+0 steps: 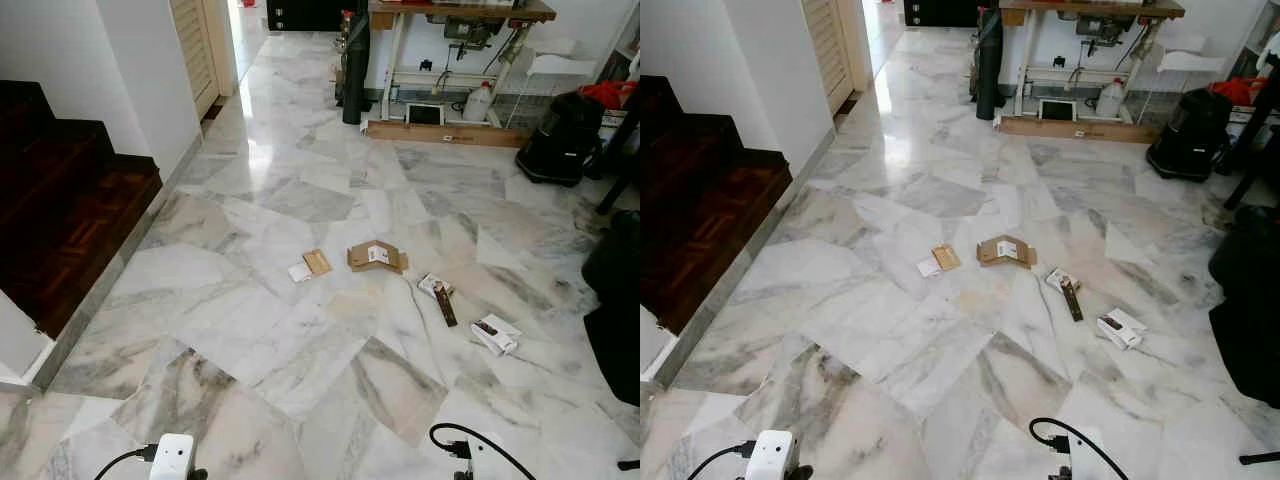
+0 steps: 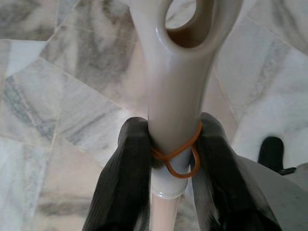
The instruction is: Sweep floor
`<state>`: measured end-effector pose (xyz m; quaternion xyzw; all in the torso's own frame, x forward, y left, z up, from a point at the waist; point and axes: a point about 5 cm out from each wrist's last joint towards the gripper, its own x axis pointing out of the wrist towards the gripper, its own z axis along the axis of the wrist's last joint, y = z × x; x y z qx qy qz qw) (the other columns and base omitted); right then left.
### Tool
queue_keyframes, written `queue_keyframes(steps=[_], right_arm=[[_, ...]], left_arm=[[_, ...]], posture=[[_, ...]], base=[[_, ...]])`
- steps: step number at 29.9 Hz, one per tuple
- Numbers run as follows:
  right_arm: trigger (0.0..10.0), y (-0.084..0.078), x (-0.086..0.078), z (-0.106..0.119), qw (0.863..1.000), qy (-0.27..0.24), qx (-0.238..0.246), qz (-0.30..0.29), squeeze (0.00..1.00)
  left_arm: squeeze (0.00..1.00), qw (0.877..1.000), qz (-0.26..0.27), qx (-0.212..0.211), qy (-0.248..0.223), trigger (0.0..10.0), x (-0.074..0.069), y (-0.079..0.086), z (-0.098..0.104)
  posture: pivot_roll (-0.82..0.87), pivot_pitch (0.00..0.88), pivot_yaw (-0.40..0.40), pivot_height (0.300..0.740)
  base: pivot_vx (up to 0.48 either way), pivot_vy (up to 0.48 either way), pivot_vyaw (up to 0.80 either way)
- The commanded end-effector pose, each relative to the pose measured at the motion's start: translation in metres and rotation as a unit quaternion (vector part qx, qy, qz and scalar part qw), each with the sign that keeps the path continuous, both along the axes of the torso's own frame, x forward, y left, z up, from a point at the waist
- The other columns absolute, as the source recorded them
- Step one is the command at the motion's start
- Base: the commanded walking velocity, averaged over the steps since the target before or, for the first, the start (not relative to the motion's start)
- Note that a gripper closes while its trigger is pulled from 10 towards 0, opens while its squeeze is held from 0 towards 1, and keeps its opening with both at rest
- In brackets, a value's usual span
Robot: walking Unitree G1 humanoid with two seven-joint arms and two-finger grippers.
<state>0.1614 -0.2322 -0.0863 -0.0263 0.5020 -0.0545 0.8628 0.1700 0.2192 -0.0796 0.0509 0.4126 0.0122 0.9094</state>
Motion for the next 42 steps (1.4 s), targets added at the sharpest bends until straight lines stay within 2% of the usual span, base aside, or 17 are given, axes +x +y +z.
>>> queue_keyframes(steps=[1,4,6,7,8,9,11,16,18,19,20,24,32,34,36,38,42], right_arm=[[10.0,-0.01,-0.005,0.001,1.0,0.005,-0.018,0.003,0.0],[10.0,-0.027,-0.001,0.008,0.992,-0.004,-0.104,0.068,0.0],[10.0,-0.03,0.007,0.013,0.985,-0.017,-0.141,0.095,0.0],[10.0,-0.03,0.015,0.017,0.981,-0.031,-0.159,0.105,0.0],[10.0,-0.029,0.033,0.027,0.972,-0.065,-0.192,0.117,0.0],[10.0,-0.029,0.033,0.027,0.972,-0.065,-0.192,0.117,0.0],[10.0,-0.031,0.062,0.046,0.96,-0.117,-0.227,0.114,0.0],[10.0,-0.031,0.094,0.07,0.953,-0.185,-0.227,0.083,0.0],[10.0,-0.027,0.12,0.095,0.939,-0.252,-0.228,0.061,0.0],[10.0,-0.027,0.12,0.095,0.939,-0.252,-0.228,0.061,0.0],[10.0,-0.024,0.132,0.108,0.929,-0.289,-0.227,0.049,0.0],[10.0,-0.016,0.154,0.134,0.905,-0.361,-0.225,0.023,0.0],[10.0,-0.012,0.165,0.156,0.881,-0.43,-0.192,-0.044,0.0],[10.0,-0.012,0.165,0.156,0.88,-0.435,-0.184,-0.055,0.0],[10.0,-0.006,0.164,0.154,0.88,-0.444,-0.139,-0.094,0.0],[10.0,-0.002,0.163,0.149,0.886,-0.434,-0.119,-0.109,0.0],[10.0,0.002,0.162,0.145,0.891,-0.425,-0.104,-0.119,0.0]], left_arm=[[0.0,1.0,0.008,0.01,-0.001,10.0,0.0,0.005,0.001],[0.0,0.997,0.005,0.061,-0.039,10.0,0.011,0.018,0.011],[0.0,0.995,0.005,0.079,-0.062,10.0,0.019,0.022,0.018],[0.0,0.993,0.004,0.092,-0.078,10.0,0.025,0.026,0.023],[0.0,0.987,0.003,0.119,-0.109,10.0,0.038,0.033,0.035],[0.0,0.987,0.003,0.119,-0.109,10.0,0.038,0.033,0.035],[0.0,0.978,0.01,0.147,-0.148,10.0,0.055,0.042,0.051],[0.0,0.968,0.009,0.165,-0.189,10.0,0.071,0.045,0.066],[0.0,0.96,0.009,0.165,-0.227,10.0,0.082,0.042,0.077],[0.0,0.96,0.009,0.165,-0.227,10.0,0.082,0.042,0.077],[0.0,0.954,0.01,0.157,-0.256,10.0,0.089,0.039,0.085],[0.0,0.942,0.018,0.112,-0.316,10.0,0.104,0.029,0.102],[0.0,0.922,0.023,0.049,-0.384,10.0,0.12,0.018,0.128],[0.0,0.919,0.023,0.041,-0.392,10.0,0.122,0.016,0.13],[0.0,0.912,0.009,-0.014,-0.409,10.0,0.126,0.006,0.139],[0.0,0.907,-0.021,-0.042,-0.418,10.0,0.13,-0.005,0.146],[0.0,0.902,-0.052,-0.058,-0.424,10.0,0.133,-0.014,0.153]], posture=[[0.06,0.0,-0.023,0.74],[0.07,0.0,-0.027,0.74],[0.06,0.0,-0.026,0.74],[0.06,0.0,-0.026,0.74],[0.06,0.0,-0.026,0.74],[0.06,0.0,-0.026,0.74],[0.06,0.0,-0.026,0.74],[0.06,0.0,-0.025,0.74],[0.06,0.0,-0.024,0.74],[0.06,0.0,-0.024,0.74],[0.06,0.0,-0.023,0.74],[0.06,0.0,-0.026,0.74],[0.06,0.0,-0.028,0.74],[0.06,0.0,-0.028,0.74],[0.07,0.0,-0.025,0.74],[0.07,0.0,-0.026,0.74],[0.07,0.0,-0.027,0.74]], base=[[0.0,0.0,0.0],[0.0,0.0,0.0],[0.0,0.0,0.0],[0.0,0.0,0.0],[0.0,0.0,0.0],[0.0,0.0,0.0],[0.0,0.0,0.0],[0.0,0.0,0.0],[0.0,0.0,0.0],[0.0,0.0,0.0],[0.0,0.0,0.0],[0.0,0.0,0.0],[0.0,0.0,0.0],[0.0,0.0,0.0],[0.0,0.0,0.0],[0.0,0.0,0.0],[0.0,0.0,0.0]])
